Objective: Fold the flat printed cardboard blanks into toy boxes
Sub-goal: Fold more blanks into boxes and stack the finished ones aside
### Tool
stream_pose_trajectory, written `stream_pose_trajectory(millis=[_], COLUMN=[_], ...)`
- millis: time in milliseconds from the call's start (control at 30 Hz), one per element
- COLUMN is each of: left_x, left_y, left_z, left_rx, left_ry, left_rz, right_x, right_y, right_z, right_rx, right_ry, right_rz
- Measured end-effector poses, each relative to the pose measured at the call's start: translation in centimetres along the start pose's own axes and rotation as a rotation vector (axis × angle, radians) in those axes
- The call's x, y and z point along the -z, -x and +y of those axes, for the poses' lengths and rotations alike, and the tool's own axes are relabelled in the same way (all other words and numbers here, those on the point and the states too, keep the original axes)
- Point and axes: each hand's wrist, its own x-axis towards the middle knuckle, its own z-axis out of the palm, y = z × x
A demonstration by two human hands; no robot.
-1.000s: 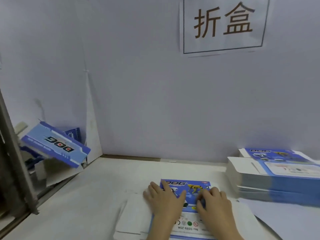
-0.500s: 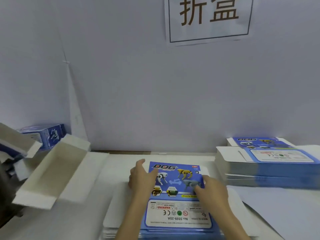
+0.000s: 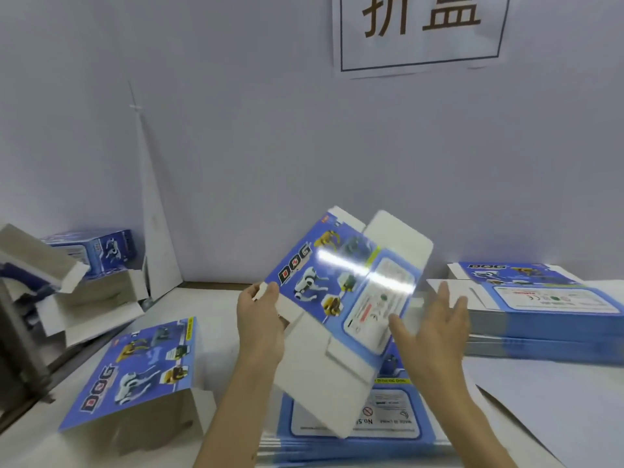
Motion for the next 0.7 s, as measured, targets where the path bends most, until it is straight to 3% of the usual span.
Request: stream_pose_trajectory(millis=[100, 167, 233, 300, 367, 433, 500, 567, 700], left_x=[-0.5, -0.3, 0.5, 2.2, 4.6, 7.3, 9.7, 11.8, 14.1], left_y=[0.9, 1.4, 1.5, 1.4, 1.3, 1.4, 1.8, 1.8, 0.8], left_z=[0.4, 1.1, 2.0, 2.9, 4.1, 5.5, 6.6, 7.0, 7.2], left_rx=[0.052, 0.072, 0.03, -0.114, -0.192, -0.048, 0.249, 0.411, 0.322], left_ry=[0.116, 0.025, -0.39, -0.905, -1.461, -1.894, -1.973, -1.901, -1.778], left_rz=[-0.045, -0.12, -0.209, -0.183, 0.047, 0.306, 0.377, 0.333, 0.223], right_x=[-0.1, 0.0, 0.1, 0.2, 0.1, -0.4, -1.0, -1.2, -1.3], right_y=[-0.4, -0.7, -1.0, -1.3, -1.5, -1.5, -1.6, -1.6, -1.5], right_z=[-0.2, -0.1, 0.6, 1.3, 2.2, 3.1, 3.7, 3.6, 3.8], right_rx=[-0.237, -0.322, -0.335, -0.349, -0.365, -0.378, -0.395, -0.396, -0.37], right_ry=[-0.6, -0.783, -0.867, -0.804, -0.579, -0.373, -0.262, -0.228, -0.242], right_rz=[-0.159, -0.304, -0.38, -0.379, -0.358, -0.39, -0.431, -0.445, -0.472])
